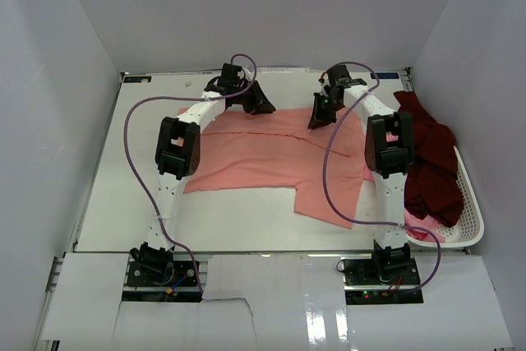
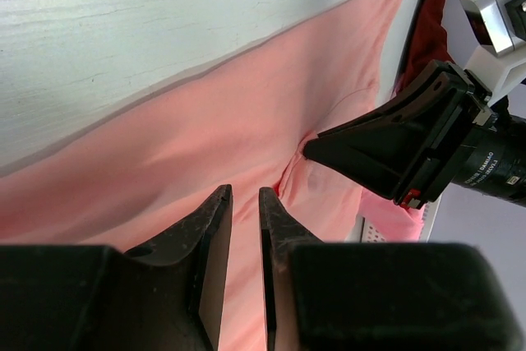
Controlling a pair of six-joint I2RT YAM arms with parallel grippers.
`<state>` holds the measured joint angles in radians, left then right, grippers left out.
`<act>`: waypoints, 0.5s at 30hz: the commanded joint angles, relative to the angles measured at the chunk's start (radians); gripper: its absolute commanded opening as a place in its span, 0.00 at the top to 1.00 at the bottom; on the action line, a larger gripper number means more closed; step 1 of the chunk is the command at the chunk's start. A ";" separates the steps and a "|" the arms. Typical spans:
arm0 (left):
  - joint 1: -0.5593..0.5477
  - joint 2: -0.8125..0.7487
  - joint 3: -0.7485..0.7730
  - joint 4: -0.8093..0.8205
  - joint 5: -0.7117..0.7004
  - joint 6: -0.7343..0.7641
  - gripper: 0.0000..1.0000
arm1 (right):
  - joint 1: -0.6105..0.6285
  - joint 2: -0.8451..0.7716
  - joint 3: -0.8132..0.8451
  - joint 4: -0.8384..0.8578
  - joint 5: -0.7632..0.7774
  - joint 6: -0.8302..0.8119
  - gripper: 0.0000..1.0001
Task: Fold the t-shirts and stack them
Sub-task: Fold the flattened tshirt in 1/3 of the way
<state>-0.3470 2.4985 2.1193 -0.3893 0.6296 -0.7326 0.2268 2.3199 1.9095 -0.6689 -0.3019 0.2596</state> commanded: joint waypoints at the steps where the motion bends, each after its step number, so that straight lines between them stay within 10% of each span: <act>1: -0.006 -0.082 -0.019 0.000 -0.005 0.018 0.70 | 0.000 -0.002 0.034 0.012 -0.009 0.009 0.92; 15: -0.006 -0.107 -0.044 -0.011 -0.022 0.038 0.70 | 0.086 -0.284 -0.297 0.074 -0.042 0.050 0.92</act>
<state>-0.3473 2.4889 2.0842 -0.3939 0.6163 -0.7166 0.2974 2.1231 1.6505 -0.6365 -0.3141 0.2867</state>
